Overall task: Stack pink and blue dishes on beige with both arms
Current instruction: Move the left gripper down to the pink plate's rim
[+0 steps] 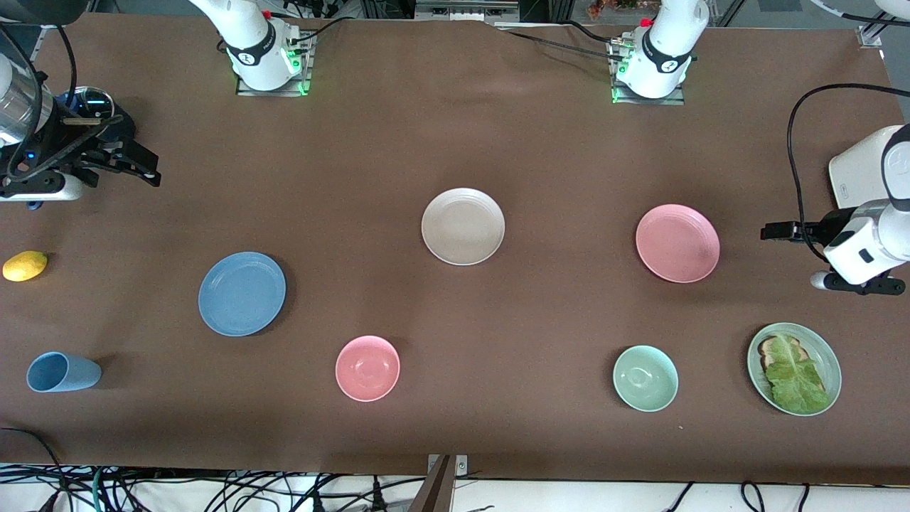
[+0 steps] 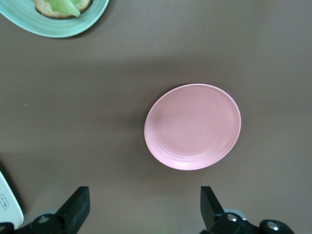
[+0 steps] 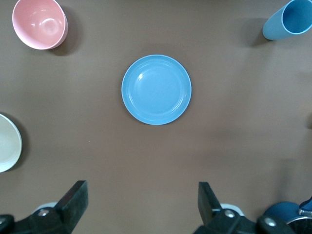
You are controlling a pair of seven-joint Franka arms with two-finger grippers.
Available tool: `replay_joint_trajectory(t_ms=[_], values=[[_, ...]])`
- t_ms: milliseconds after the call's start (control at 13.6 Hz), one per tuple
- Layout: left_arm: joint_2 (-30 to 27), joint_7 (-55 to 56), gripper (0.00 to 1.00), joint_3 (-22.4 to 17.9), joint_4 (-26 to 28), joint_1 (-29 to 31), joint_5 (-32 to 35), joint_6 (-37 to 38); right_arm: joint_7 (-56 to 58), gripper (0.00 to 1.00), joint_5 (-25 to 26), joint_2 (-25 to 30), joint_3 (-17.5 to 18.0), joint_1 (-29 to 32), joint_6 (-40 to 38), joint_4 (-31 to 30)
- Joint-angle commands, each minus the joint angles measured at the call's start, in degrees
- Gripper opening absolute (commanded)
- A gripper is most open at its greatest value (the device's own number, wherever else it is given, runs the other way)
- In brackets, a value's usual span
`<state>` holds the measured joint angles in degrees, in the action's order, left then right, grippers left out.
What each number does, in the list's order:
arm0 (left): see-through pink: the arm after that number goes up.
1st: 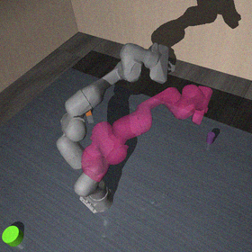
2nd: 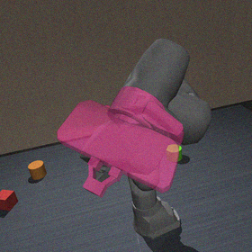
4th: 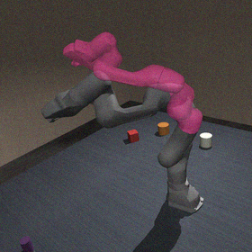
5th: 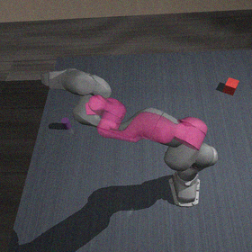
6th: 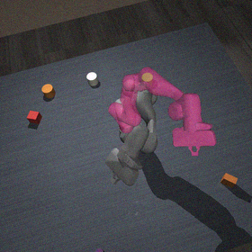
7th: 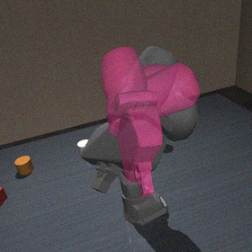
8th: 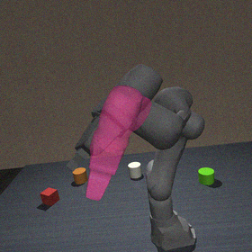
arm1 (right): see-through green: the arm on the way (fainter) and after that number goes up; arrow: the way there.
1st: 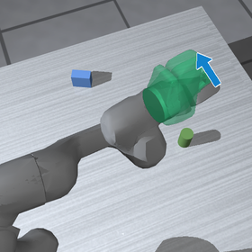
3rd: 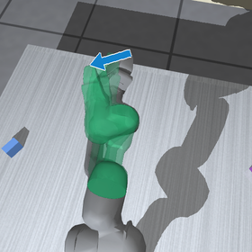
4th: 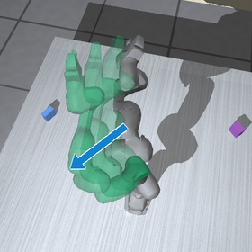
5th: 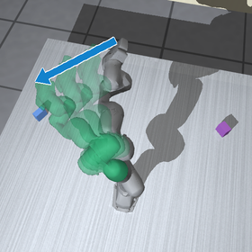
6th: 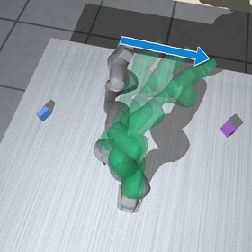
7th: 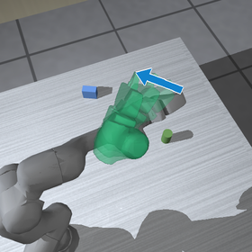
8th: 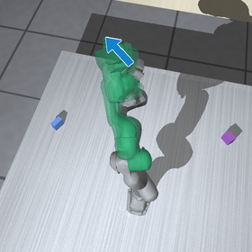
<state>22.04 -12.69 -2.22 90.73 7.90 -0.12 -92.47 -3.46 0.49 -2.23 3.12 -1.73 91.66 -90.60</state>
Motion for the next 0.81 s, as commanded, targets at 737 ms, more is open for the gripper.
replay_joint_trajectory(t_ms=[737], values=[[-0.07,3.47,1.00,0.46,24.12,0.71,-2.17,-26.51,-0.05,1.00,-0.93,0.03,0.31,0.59,-0.35,0.51]])
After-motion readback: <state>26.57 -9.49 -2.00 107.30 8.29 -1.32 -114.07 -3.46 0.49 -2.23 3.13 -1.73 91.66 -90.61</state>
